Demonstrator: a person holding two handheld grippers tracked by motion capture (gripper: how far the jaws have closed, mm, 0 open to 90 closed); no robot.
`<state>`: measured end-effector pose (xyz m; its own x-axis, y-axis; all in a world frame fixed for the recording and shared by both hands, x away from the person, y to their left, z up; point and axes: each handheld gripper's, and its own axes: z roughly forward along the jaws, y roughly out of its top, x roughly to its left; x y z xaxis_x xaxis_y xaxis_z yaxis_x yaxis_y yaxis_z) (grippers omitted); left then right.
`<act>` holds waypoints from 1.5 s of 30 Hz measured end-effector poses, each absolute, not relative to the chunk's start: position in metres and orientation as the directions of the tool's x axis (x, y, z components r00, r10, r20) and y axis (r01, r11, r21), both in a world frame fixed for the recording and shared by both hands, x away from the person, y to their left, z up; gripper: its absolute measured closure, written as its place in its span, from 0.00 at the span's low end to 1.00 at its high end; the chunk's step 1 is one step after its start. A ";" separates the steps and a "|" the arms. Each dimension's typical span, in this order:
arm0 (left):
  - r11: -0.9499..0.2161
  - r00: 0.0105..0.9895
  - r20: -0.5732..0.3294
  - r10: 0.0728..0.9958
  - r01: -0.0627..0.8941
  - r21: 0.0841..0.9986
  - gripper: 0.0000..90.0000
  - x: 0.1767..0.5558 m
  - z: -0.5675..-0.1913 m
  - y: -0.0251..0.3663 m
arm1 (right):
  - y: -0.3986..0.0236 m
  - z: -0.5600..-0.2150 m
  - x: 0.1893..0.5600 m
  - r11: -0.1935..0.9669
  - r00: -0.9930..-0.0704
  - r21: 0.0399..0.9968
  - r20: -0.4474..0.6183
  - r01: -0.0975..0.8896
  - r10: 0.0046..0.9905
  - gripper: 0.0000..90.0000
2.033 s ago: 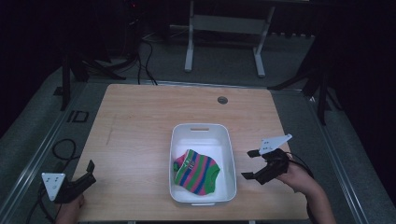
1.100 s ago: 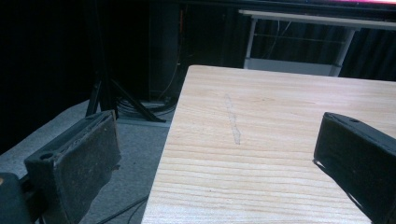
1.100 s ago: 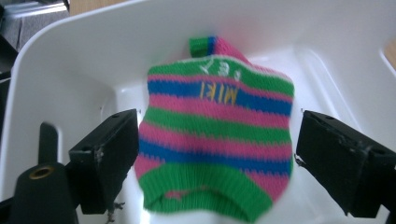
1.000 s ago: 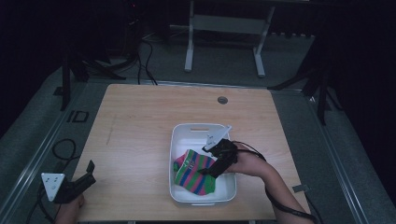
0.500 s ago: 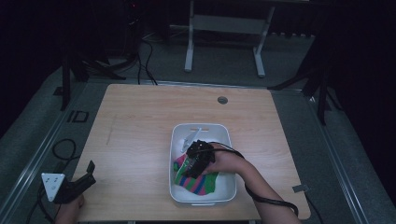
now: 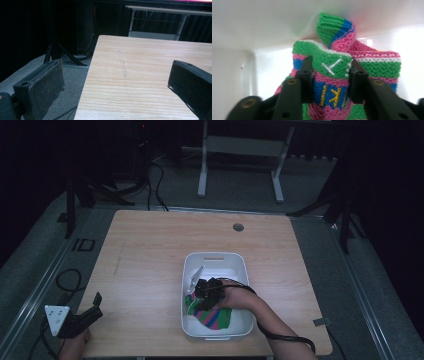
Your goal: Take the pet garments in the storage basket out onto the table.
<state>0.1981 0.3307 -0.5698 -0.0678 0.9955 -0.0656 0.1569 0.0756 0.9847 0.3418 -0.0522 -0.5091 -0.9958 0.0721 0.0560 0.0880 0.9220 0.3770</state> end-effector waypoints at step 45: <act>0.065 -0.077 -0.054 0.996 0.162 0.985 0.01 0.199 -0.570 0.330 | -0.161 -0.339 0.347 0.740 -0.969 0.668 -0.123 0.079 0.215 0.75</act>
<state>0.1989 0.3296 -0.5697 -0.0767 0.9956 -0.0536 0.1620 0.0654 0.9846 0.3466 -0.1608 -0.3385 -0.9689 0.2147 -0.1228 0.0791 0.7395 0.6685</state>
